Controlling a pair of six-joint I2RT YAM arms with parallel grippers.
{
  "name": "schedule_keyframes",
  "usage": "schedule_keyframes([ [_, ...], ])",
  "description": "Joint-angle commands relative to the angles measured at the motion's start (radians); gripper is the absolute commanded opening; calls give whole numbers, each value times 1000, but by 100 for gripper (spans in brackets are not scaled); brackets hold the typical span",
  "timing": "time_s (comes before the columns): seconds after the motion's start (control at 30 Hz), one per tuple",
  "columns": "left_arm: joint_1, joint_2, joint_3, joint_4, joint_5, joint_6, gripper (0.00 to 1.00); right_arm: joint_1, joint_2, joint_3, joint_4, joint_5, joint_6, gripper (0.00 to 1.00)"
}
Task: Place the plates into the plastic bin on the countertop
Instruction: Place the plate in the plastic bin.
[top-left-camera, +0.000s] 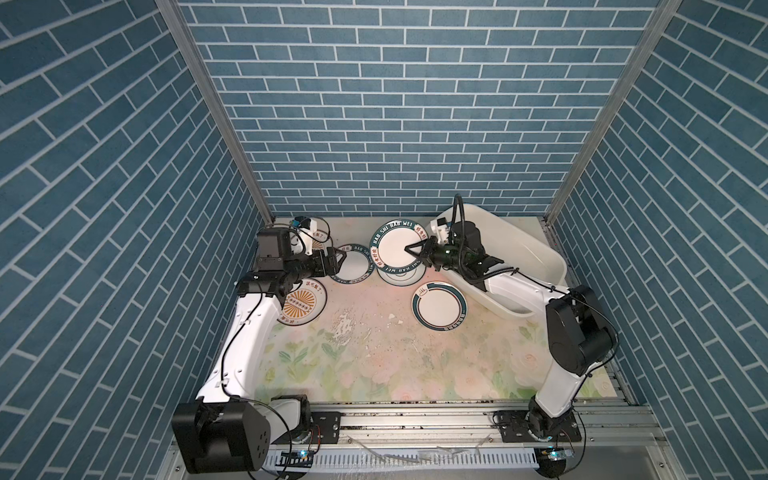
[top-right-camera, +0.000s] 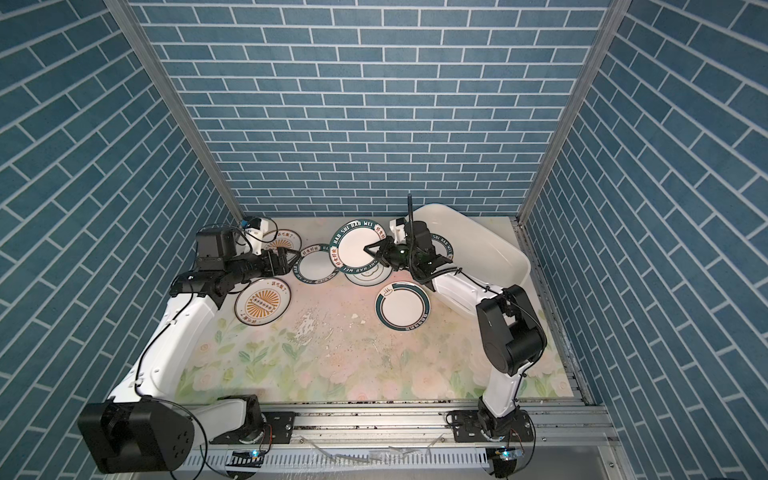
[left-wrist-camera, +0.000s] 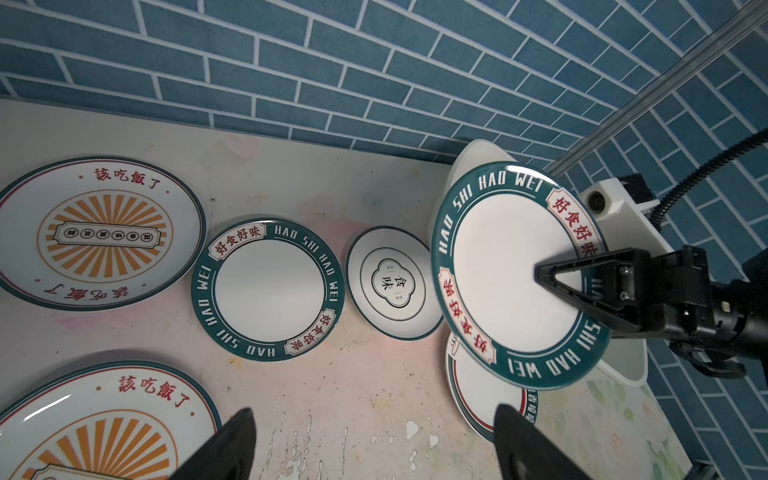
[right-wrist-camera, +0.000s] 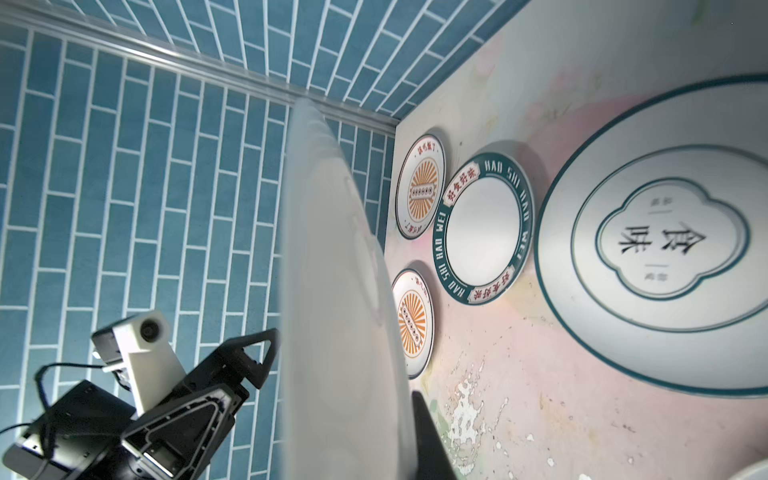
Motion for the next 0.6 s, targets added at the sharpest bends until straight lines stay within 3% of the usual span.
schedule_keyframes([
  [0.0,5,-18,-17,5,21,-17,90,-61,-61,44,-12,-51,-28,11],
  [0.57,5,-18,-46,18,56,-37,91,-346,-159,-124,-10,-103,-39,11],
])
